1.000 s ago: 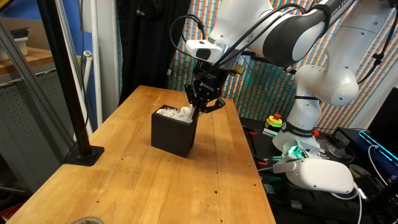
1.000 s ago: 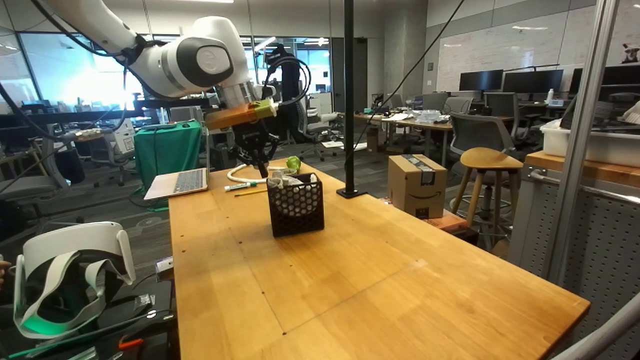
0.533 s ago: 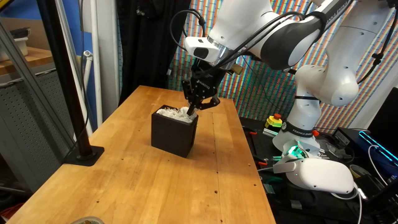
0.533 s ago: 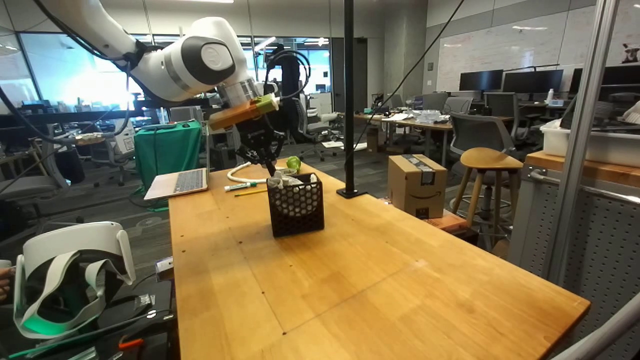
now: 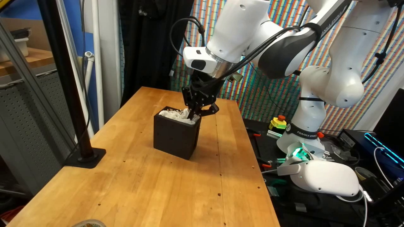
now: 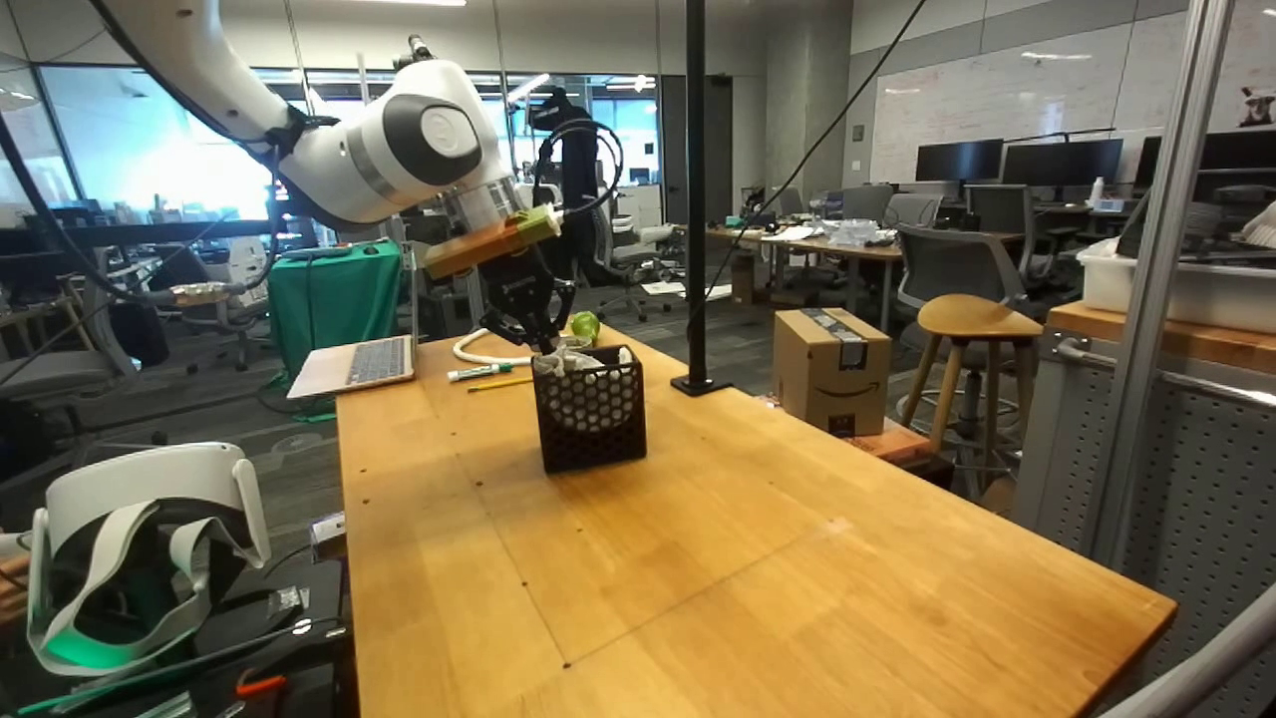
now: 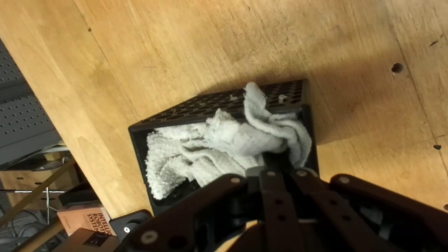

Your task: Put the white towel in the black box

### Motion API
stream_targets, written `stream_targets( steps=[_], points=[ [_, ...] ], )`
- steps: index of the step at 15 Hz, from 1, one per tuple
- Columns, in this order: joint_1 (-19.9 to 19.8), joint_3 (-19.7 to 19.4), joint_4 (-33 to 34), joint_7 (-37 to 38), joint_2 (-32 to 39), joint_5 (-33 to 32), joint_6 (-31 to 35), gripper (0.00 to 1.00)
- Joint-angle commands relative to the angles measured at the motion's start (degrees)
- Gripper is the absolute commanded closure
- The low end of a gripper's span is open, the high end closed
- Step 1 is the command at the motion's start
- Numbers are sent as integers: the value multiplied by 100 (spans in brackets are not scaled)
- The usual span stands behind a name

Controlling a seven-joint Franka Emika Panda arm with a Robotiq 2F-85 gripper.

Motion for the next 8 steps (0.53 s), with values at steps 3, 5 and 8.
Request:
stream_targets(
  steps=[3, 5, 8],
  points=[
    [56, 16, 492, 366, 522, -397, -127, 96],
    [77, 12, 740, 388, 796, -456, -279, 96],
    [126, -6, 1196, 351, 1306, -452, -678, 95]
  ],
)
